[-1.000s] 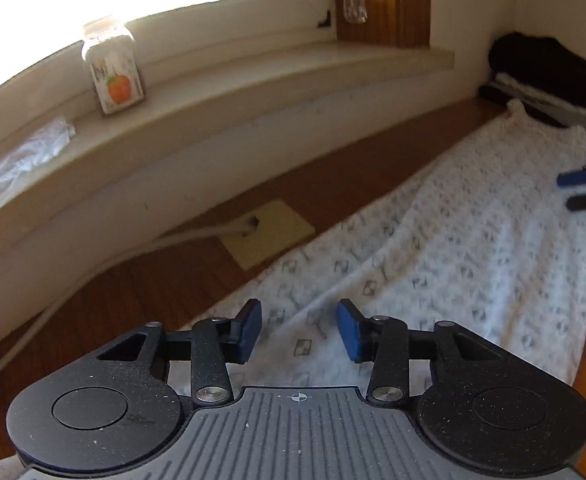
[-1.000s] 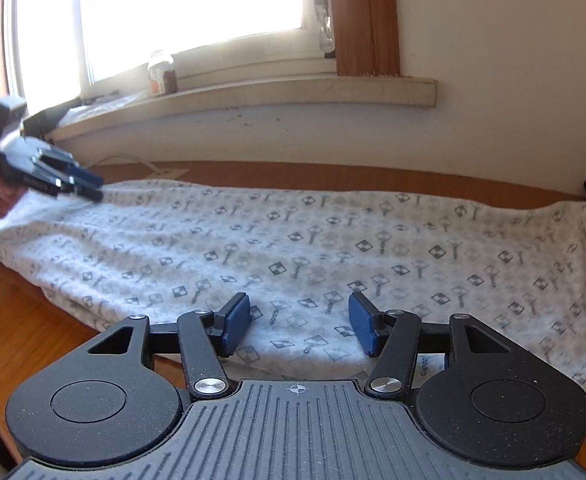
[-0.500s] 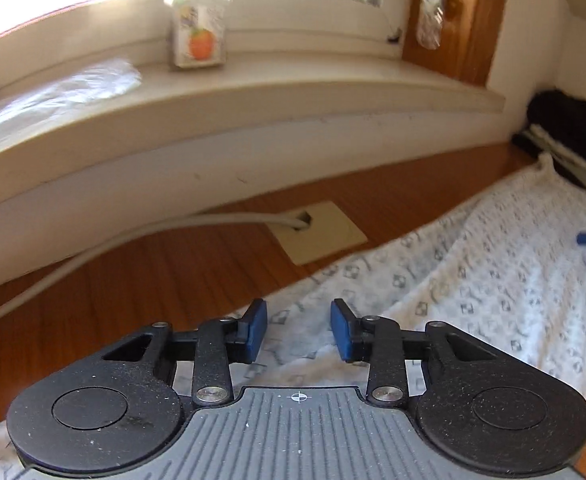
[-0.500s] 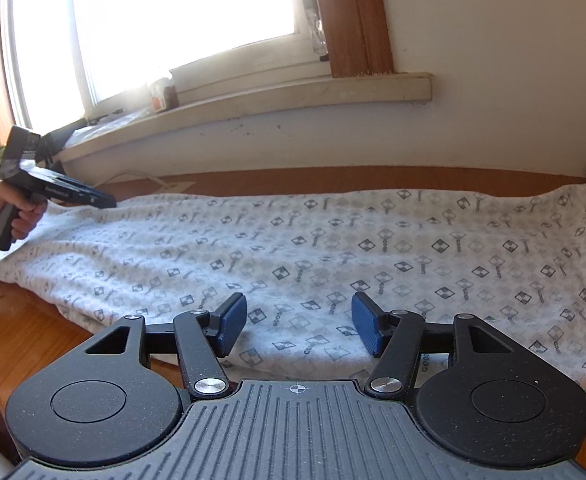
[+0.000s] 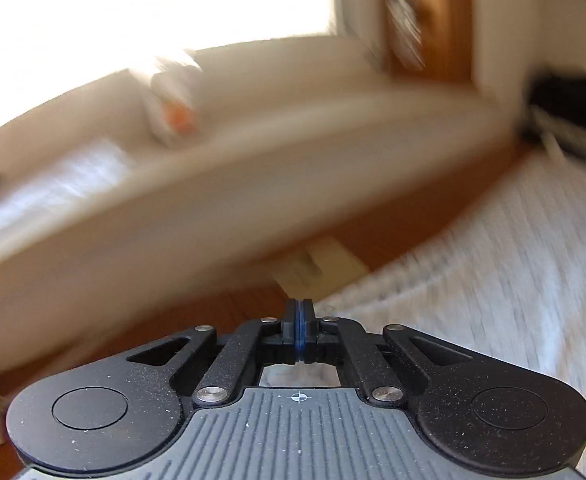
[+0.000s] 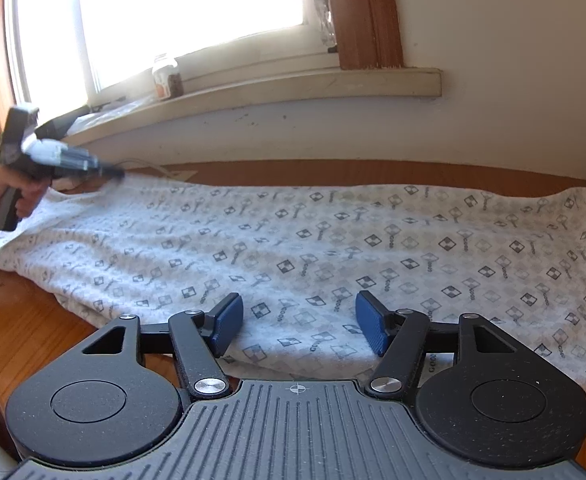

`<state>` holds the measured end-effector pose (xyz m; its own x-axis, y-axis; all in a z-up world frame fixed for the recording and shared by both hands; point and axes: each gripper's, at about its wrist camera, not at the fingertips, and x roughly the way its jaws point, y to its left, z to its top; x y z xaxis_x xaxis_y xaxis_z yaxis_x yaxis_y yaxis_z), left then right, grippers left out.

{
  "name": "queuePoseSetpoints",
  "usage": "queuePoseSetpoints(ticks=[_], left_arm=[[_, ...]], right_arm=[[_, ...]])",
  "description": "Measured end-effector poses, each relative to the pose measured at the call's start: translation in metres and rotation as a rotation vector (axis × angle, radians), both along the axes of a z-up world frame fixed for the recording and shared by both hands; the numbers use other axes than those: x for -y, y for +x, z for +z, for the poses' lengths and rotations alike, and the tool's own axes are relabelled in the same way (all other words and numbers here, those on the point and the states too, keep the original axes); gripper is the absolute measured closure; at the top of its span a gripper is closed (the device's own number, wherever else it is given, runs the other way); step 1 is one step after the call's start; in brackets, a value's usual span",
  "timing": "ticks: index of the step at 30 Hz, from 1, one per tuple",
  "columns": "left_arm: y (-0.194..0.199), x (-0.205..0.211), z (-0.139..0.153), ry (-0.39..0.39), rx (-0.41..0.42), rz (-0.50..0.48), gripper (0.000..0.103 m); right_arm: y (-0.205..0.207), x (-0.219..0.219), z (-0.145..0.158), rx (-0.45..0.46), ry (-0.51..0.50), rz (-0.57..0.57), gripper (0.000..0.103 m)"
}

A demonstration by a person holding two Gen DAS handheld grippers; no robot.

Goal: Fold clothes

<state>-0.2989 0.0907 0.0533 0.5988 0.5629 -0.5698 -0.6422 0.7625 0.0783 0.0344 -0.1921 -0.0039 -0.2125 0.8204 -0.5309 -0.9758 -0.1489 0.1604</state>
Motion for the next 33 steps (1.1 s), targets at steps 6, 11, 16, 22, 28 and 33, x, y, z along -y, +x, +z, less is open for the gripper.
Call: queuePoseSetpoints(ticks=[6, 11, 16, 22, 28, 33], left_arm=[[0.003, -0.006, -0.014, 0.049, -0.100, 0.103, 0.077], [-0.019, 0.005, -0.011, 0.044, -0.067, 0.138, 0.032], [-0.040, 0.050, -0.008, 0.086, -0.063, 0.144, 0.022], [-0.046, 0.124, -0.015, 0.165, -0.051, 0.154, 0.000], [-0.033, 0.192, -0.021, 0.289, -0.122, 0.129, 0.000], [-0.016, 0.233, -0.032, 0.346, -0.163, 0.064, 0.005]], right_arm=[[-0.001, 0.001, 0.000, 0.005, 0.000, -0.001, 0.040], [0.000, 0.000, 0.000, -0.005, 0.001, -0.003, 0.040], [0.004, 0.001, 0.001, -0.031, 0.007, -0.014, 0.040], [0.003, 0.002, 0.000, -0.023, 0.007, -0.024, 0.040], [0.002, 0.003, 0.001, -0.007, 0.006, -0.043, 0.040], [0.002, 0.003, 0.001, -0.008, 0.007, -0.057, 0.040]])
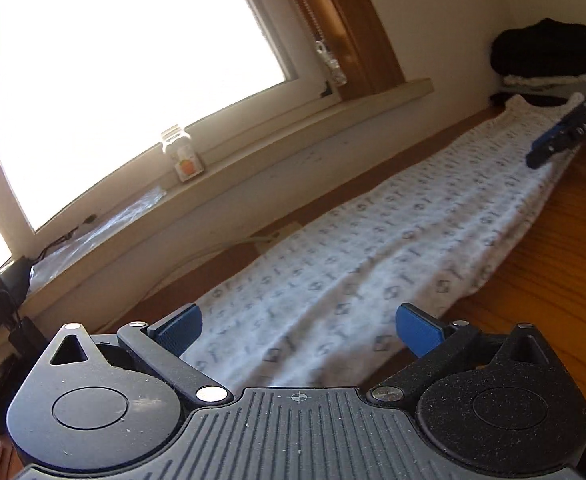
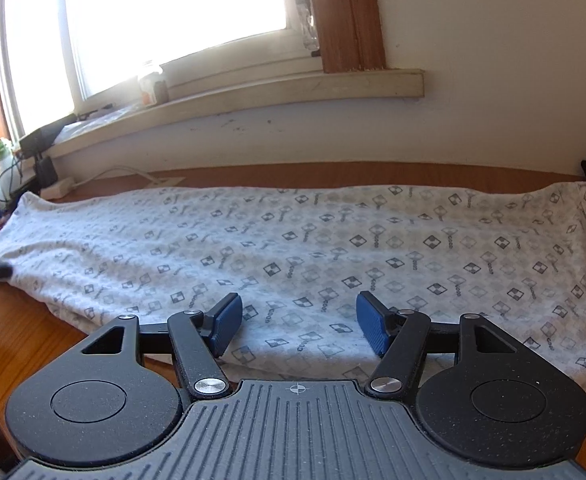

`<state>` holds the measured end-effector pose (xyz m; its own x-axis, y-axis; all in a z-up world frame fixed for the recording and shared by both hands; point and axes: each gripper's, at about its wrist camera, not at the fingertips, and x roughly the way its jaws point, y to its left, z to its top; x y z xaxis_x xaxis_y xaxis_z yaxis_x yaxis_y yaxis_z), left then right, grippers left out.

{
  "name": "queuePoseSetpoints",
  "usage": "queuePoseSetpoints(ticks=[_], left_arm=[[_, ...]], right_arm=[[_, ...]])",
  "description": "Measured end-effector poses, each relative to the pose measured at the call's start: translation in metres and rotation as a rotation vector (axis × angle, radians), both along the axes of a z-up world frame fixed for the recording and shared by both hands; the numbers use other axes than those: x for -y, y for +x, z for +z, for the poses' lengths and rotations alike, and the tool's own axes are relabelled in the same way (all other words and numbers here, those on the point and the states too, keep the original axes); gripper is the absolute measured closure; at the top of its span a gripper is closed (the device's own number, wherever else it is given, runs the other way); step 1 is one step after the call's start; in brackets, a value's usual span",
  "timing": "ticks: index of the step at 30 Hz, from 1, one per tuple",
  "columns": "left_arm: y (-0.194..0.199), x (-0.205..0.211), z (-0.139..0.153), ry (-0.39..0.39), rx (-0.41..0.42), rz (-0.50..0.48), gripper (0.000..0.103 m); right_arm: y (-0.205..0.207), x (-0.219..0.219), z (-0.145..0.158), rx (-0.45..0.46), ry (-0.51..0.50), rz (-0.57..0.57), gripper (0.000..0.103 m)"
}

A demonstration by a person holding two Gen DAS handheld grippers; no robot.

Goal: Fold clothes

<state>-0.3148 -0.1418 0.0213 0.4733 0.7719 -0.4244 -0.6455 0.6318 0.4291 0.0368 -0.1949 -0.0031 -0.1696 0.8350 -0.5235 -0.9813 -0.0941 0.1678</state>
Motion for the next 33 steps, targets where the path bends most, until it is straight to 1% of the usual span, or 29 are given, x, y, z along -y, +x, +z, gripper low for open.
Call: queuePoseSetpoints(ticks=[1, 2, 4, 5, 6, 11, 15, 18, 19, 21, 22, 23, 25, 26, 27, 28, 32, 33], left_arm=[[0.003, 0.006, -0.003, 0.006, -0.004, -0.019, 0.014], [0.005, 0.011, -0.006, 0.002, -0.007, -0.035, 0.020], [0.009, 0.017, -0.011, -0.012, -0.018, -0.059, 0.060], [0.011, 0.018, -0.013, -0.015, -0.030, -0.068, 0.063], [0.013, 0.020, -0.016, -0.018, -0.042, -0.078, 0.063], [0.022, 0.027, -0.024, 0.033, -0.116, -0.083, 0.064], [0.031, 0.031, -0.029, 0.042, -0.149, -0.113, 0.052], [0.039, 0.031, -0.033, 0.058, -0.173, -0.126, 0.053], [0.041, 0.029, -0.034, 0.066, -0.181, -0.127, 0.054], [0.045, 0.026, -0.036, 0.076, -0.196, -0.130, 0.063], [0.046, 0.024, -0.037, 0.081, -0.203, -0.132, 0.072], [0.047, 0.022, -0.036, 0.081, -0.203, -0.137, 0.077], [0.047, 0.018, -0.032, 0.077, -0.196, -0.151, 0.091], [0.047, 0.016, -0.028, 0.076, -0.185, -0.154, 0.095], [0.046, 0.013, -0.023, 0.076, -0.171, -0.155, 0.097], [0.044, 0.010, -0.017, 0.073, -0.151, -0.153, 0.097], [0.036, -0.009, 0.012, 0.011, -0.046, -0.155, 0.097], [0.035, -0.014, 0.017, 0.007, -0.031, -0.153, 0.097]], right_arm=[[0.000, 0.000, 0.000, 0.000, 0.000, -0.002, 0.040], [0.000, 0.000, 0.000, -0.001, 0.000, -0.003, 0.040], [0.001, 0.000, 0.000, -0.005, 0.000, -0.004, 0.040], [0.001, 0.000, 0.000, -0.008, 0.000, -0.004, 0.040], [0.002, 0.000, 0.000, -0.011, 0.001, -0.005, 0.040], [0.003, 0.001, 0.000, -0.022, 0.003, -0.006, 0.040], [0.004, 0.002, 0.000, -0.029, 0.011, -0.006, 0.040], [0.006, 0.003, 0.000, -0.040, 0.015, -0.010, 0.040], [0.006, 0.003, 0.000, -0.042, 0.017, -0.010, 0.040], [0.006, 0.003, 0.000, -0.045, 0.019, -0.012, 0.040], [0.006, 0.004, 0.000, -0.044, 0.021, -0.012, 0.040], [0.005, 0.004, 0.001, -0.040, 0.023, -0.015, 0.040], [0.004, 0.005, 0.001, -0.026, 0.029, -0.021, 0.040], [0.002, 0.006, 0.002, -0.015, 0.035, -0.025, 0.040], [-0.001, 0.008, 0.002, 0.004, 0.044, -0.025, 0.040], [-0.004, 0.010, 0.003, 0.028, 0.056, -0.021, 0.040], [-0.025, 0.020, 0.009, 0.108, 0.110, -0.009, 0.041], [-0.032, 0.024, 0.011, 0.095, 0.126, 0.008, 0.041]])
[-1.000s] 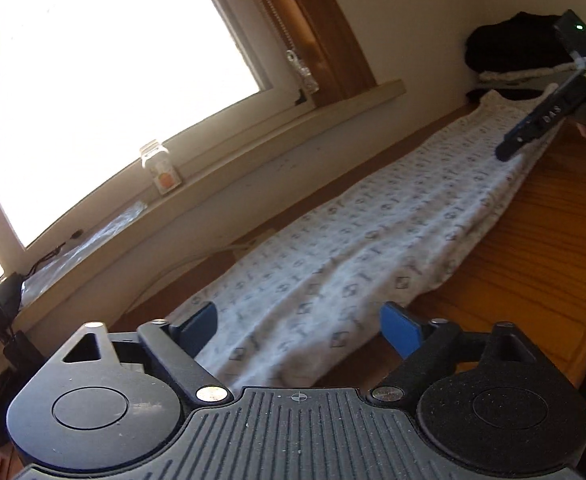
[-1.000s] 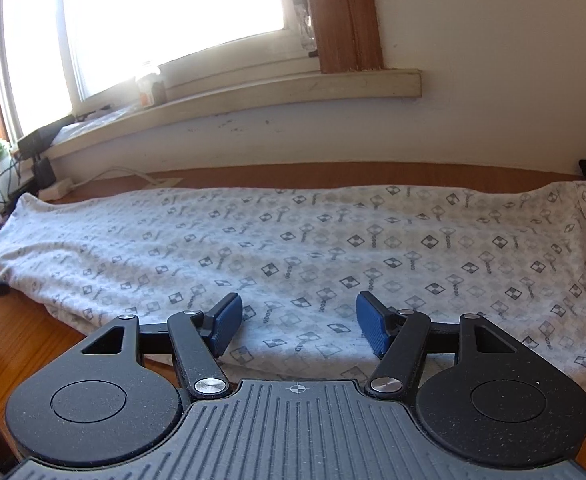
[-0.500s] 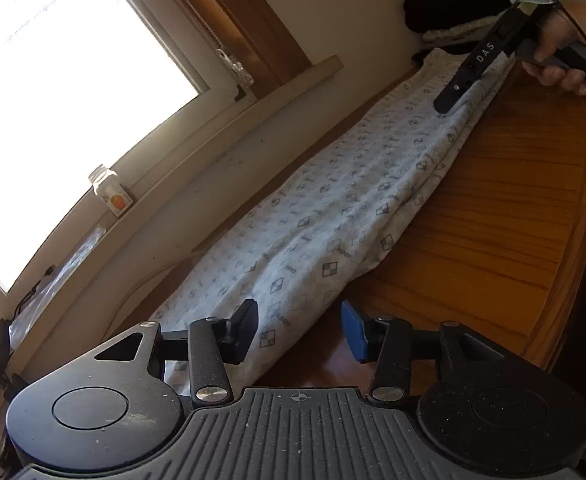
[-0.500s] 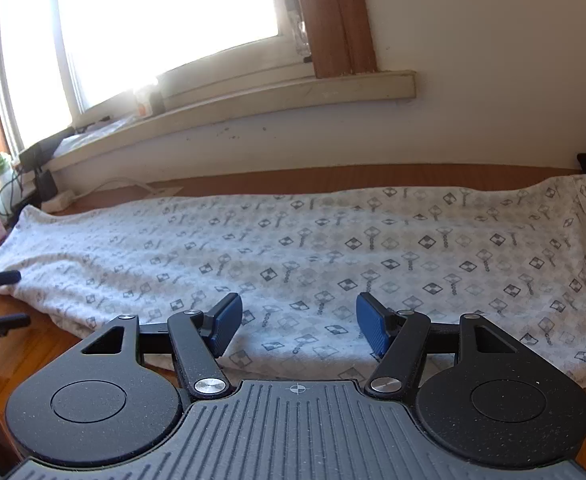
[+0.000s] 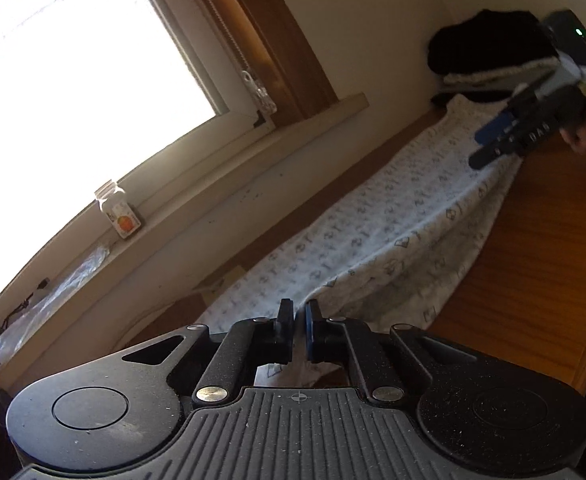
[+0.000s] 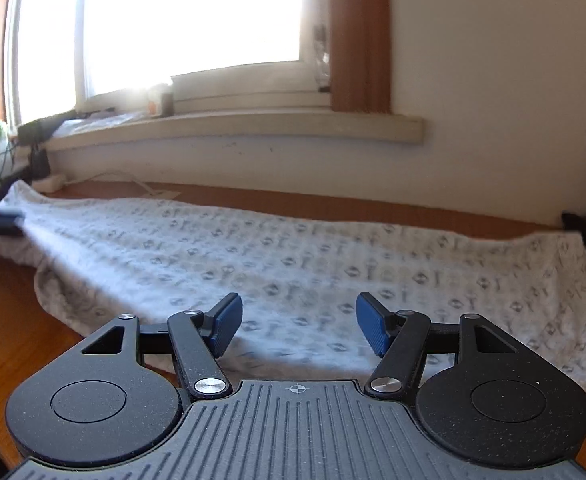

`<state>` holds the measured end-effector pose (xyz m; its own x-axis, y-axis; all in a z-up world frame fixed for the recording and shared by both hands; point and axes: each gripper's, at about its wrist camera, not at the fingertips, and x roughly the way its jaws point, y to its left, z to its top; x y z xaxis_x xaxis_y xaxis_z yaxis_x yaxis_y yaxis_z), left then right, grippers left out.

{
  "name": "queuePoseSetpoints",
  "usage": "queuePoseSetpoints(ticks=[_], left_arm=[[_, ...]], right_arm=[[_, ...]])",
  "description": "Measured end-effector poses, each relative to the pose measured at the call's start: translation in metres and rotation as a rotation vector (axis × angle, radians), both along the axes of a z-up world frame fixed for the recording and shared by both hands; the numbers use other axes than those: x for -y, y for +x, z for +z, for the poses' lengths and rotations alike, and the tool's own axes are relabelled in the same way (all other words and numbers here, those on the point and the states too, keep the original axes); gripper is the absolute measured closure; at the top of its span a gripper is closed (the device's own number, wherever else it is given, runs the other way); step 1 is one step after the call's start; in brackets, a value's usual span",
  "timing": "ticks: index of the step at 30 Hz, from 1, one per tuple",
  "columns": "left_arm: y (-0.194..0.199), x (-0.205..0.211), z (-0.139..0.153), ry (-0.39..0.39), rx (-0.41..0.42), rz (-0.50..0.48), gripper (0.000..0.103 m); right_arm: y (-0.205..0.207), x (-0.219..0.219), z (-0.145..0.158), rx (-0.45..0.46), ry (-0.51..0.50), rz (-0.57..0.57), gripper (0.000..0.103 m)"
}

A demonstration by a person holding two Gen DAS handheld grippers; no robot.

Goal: Fold clothes

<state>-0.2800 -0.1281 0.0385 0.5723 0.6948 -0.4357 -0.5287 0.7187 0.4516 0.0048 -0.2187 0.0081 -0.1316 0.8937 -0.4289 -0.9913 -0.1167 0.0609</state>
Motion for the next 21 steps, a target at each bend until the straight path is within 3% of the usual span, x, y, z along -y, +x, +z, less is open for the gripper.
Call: queuePoseSetpoints(ticks=[2, 9, 10, 14, 16, 18, 21], left_arm=[[0.000, -0.008, 0.007, -0.002, 0.011, 0.006, 0.097], [-0.001, -0.034, 0.022, -0.020, 0.043, 0.031, 0.097], [-0.002, -0.033, 0.021, -0.026, 0.042, 0.032, 0.097], [-0.010, -0.018, 0.012, -0.036, 0.019, 0.032, 0.096], [-0.014, -0.009, 0.007, -0.040, 0.007, 0.034, 0.081], [-0.017, 0.004, -0.003, -0.036, -0.003, 0.031, 0.059], [-0.014, 0.016, -0.021, -0.031, -0.046, 0.010, 0.054]], right_arm=[[-0.016, 0.008, 0.006, -0.046, 0.026, 0.063, 0.053], [-0.093, 0.012, 0.016, -0.056, -0.005, 0.293, 0.067], [-0.102, 0.010, 0.014, -0.049, -0.016, 0.313, 0.073], [-0.124, 0.003, 0.007, -0.003, -0.043, 0.348, 0.073], [-0.123, 0.002, 0.007, -0.008, -0.043, 0.340, 0.073], [-0.121, 0.002, 0.008, -0.015, -0.041, 0.329, 0.072], [-0.121, 0.004, 0.010, -0.023, -0.040, 0.323, 0.072]])
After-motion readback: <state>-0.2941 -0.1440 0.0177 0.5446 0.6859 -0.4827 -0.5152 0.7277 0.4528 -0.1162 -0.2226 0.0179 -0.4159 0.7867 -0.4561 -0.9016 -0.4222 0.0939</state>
